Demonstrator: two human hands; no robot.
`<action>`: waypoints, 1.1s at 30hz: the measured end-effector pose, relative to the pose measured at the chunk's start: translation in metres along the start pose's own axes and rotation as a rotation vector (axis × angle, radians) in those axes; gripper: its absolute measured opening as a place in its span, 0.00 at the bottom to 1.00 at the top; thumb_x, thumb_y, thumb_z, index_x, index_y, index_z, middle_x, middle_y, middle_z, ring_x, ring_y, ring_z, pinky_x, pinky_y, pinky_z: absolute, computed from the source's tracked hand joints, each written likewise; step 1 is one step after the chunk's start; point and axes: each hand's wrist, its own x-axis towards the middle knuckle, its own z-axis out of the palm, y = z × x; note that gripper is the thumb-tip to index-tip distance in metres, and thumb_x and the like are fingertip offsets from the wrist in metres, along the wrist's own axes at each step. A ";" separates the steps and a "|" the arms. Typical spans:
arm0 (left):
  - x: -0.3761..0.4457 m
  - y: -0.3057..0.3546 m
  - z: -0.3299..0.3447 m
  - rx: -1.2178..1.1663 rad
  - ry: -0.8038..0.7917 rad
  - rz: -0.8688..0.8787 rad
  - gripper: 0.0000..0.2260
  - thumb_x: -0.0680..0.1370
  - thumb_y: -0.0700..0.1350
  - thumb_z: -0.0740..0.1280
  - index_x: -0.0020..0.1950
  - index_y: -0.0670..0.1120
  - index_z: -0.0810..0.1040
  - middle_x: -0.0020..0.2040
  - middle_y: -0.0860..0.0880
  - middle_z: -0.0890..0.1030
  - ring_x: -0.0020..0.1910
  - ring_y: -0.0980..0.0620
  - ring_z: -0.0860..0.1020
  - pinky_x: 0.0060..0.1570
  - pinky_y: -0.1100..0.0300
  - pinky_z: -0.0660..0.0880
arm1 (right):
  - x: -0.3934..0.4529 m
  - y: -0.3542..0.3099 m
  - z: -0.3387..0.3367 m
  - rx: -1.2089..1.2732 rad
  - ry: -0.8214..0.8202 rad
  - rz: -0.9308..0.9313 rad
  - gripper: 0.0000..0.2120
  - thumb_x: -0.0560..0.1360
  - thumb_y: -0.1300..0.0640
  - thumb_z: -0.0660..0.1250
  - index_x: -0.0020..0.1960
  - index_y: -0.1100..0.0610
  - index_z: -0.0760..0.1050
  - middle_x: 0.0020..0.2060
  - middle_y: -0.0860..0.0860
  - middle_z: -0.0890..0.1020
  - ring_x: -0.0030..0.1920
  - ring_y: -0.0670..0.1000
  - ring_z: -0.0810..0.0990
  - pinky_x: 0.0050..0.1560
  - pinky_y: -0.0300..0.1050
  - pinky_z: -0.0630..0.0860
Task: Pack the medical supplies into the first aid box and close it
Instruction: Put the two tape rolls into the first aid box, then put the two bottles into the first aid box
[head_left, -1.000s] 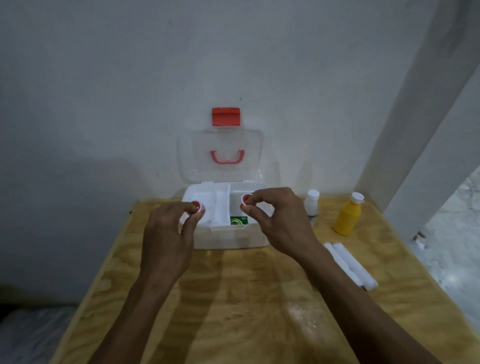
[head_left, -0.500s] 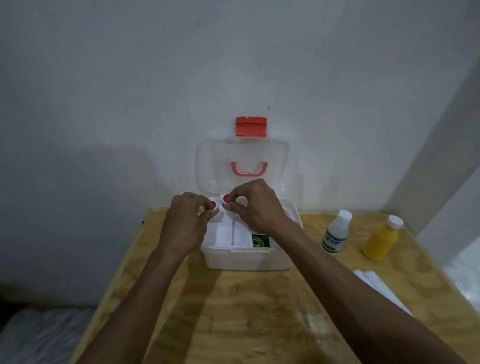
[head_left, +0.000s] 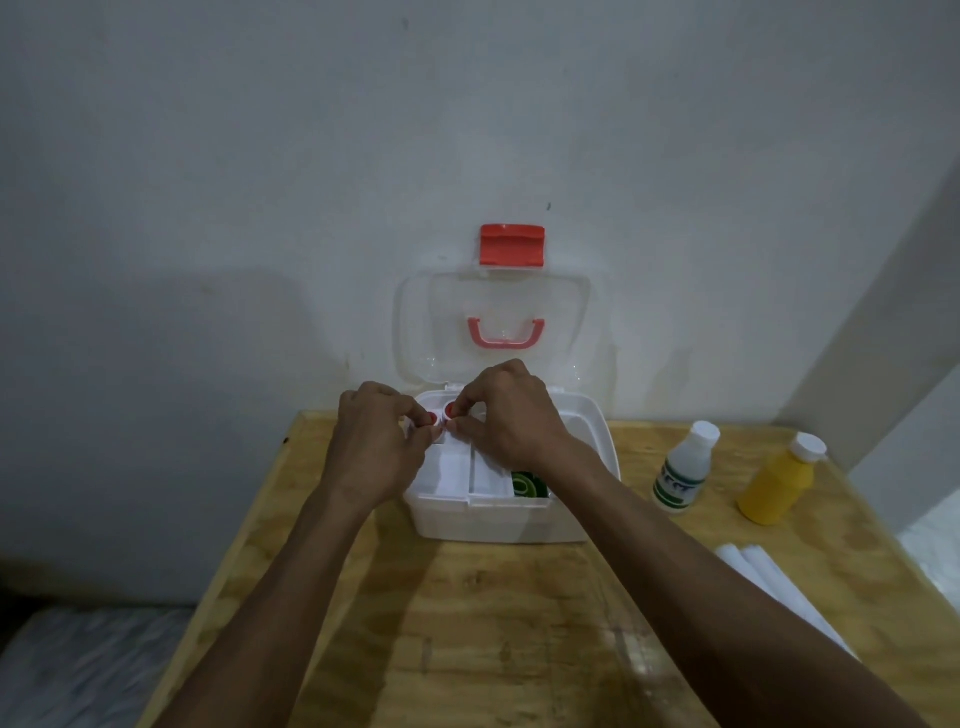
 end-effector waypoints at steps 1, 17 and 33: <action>0.000 0.000 0.000 -0.007 0.002 -0.008 0.10 0.72 0.52 0.74 0.49 0.49 0.86 0.57 0.48 0.81 0.57 0.49 0.74 0.51 0.60 0.67 | 0.001 0.001 0.001 -0.004 0.003 0.000 0.12 0.73 0.46 0.72 0.53 0.50 0.85 0.51 0.49 0.85 0.53 0.50 0.73 0.56 0.47 0.71; -0.014 0.009 -0.007 -0.056 0.038 -0.041 0.11 0.74 0.51 0.72 0.55 0.48 0.85 0.61 0.47 0.81 0.57 0.49 0.77 0.52 0.64 0.67 | -0.005 0.002 0.001 0.022 0.044 -0.010 0.12 0.72 0.46 0.73 0.53 0.48 0.85 0.51 0.48 0.86 0.53 0.49 0.78 0.61 0.53 0.73; -0.065 0.080 -0.001 -0.265 0.153 0.210 0.14 0.75 0.48 0.71 0.59 0.48 0.81 0.59 0.49 0.81 0.53 0.54 0.77 0.53 0.60 0.75 | -0.109 0.042 -0.105 0.275 0.361 0.076 0.07 0.75 0.52 0.72 0.53 0.50 0.83 0.50 0.44 0.84 0.54 0.45 0.78 0.56 0.38 0.70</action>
